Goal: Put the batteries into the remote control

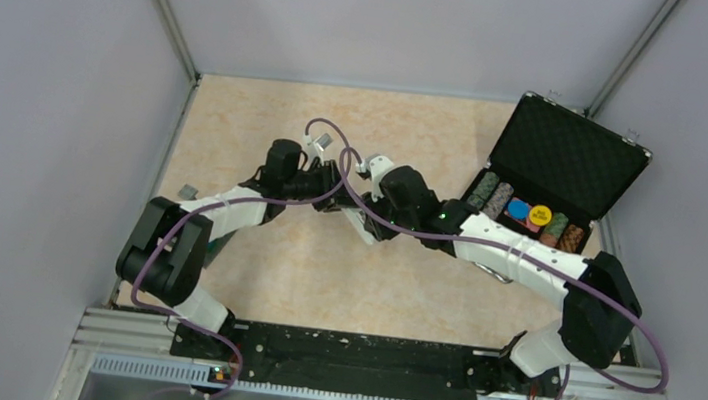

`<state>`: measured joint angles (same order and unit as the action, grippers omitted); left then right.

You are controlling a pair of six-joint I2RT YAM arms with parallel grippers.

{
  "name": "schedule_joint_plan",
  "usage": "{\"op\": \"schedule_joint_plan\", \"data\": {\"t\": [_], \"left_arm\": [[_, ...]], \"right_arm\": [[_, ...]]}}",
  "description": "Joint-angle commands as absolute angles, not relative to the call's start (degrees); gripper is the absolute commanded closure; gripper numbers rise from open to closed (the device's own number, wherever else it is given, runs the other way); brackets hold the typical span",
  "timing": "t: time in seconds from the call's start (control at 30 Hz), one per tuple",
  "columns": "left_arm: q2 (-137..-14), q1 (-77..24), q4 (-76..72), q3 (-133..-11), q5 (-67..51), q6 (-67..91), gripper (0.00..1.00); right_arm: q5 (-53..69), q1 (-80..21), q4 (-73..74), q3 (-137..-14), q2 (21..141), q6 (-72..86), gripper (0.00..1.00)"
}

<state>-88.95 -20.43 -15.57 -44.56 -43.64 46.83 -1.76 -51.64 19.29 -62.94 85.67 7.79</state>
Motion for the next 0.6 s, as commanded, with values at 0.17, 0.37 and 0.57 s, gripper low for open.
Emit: {"op": "schedule_joint_plan", "data": {"t": [0.17,0.37,0.57], "left_arm": [[-88.7,-20.9,-15.8,-48.4,-46.6,45.4,1.00],[-89.5,-21.0,-14.6,-49.5,-47.5,44.7,1.00],[-90.1,-21.0,-13.7,-50.1,-48.2,44.2,1.00]], "right_arm": [[-2.9,-52.2,17.1,-61.6,85.5,8.5,0.85],[-2.0,-52.2,16.7,-61.2,85.4,8.3,0.85],[-1.0,-52.1,16.0,-60.6,84.9,7.9,0.85]]}}
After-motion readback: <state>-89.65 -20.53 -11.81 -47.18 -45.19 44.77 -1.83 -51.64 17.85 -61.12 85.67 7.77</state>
